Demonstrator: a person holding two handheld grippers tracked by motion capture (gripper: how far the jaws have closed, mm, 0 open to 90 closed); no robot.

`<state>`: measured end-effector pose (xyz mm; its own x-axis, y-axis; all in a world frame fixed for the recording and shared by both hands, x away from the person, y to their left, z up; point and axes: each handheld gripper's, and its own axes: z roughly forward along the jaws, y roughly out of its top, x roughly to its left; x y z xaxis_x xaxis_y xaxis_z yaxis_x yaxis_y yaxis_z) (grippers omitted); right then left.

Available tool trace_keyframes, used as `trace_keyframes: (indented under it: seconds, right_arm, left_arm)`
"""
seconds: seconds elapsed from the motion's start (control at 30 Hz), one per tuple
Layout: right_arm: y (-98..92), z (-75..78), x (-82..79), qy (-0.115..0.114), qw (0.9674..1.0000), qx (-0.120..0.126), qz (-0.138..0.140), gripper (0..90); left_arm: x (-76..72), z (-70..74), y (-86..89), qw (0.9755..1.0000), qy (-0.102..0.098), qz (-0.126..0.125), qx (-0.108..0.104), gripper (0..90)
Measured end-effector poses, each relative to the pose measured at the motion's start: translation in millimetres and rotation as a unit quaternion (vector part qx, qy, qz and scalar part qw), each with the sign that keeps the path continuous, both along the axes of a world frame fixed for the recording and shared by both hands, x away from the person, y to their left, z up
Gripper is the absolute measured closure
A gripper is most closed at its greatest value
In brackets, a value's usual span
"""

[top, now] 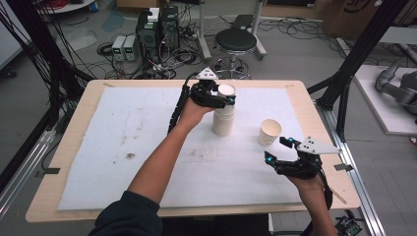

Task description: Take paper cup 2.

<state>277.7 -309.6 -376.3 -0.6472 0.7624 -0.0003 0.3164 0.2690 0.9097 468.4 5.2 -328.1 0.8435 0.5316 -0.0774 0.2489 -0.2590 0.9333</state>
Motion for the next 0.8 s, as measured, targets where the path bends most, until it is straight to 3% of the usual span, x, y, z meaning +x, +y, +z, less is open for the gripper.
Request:
trace_keyframes:
  seconds: [0.43,0.8]
  right_arm:
    - [2.1,0.4,-1.0,0.001,1.0000,0.000,0.000,21.4]
    - [4.5,-0.4,-0.4,0.001,1.0000,0.003,0.006,21.4]
  left_arm:
    - [-8.5,32.3,13.2,0.9987,-0.034,0.005,-0.038,33.3]
    - [-17.2,55.0,36.0,0.9949,-0.059,0.009,-0.081,33.6]
